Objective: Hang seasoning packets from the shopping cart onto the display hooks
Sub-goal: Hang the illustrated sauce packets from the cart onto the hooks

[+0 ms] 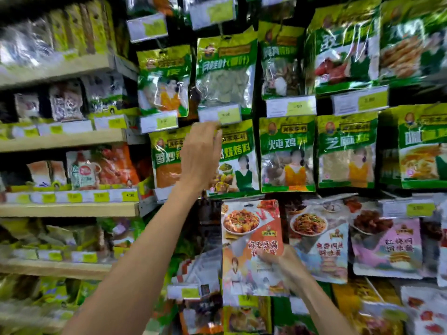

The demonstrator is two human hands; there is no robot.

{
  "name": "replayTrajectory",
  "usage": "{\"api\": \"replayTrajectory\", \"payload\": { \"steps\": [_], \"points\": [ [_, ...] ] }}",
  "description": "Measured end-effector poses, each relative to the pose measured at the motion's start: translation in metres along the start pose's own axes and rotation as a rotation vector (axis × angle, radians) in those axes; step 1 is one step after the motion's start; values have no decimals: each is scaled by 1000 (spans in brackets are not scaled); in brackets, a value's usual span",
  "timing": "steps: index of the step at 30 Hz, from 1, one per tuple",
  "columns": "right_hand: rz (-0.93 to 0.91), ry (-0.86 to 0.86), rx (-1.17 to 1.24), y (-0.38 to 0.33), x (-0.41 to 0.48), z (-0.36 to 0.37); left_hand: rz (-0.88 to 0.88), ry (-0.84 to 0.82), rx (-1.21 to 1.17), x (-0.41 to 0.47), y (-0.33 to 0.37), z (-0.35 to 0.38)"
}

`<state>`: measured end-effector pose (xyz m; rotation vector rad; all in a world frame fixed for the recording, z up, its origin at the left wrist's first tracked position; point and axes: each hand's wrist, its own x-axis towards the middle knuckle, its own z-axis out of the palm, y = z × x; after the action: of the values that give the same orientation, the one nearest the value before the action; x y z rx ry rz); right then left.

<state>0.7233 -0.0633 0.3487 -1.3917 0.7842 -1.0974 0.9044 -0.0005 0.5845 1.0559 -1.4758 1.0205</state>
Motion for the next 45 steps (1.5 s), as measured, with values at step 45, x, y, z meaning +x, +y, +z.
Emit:
{"api": "replayTrajectory", "payload": {
  "steps": [45],
  "points": [
    [160, 243, -84, 13, 65, -4, 157, 81, 150, 38, -45, 66]
  ]
}}
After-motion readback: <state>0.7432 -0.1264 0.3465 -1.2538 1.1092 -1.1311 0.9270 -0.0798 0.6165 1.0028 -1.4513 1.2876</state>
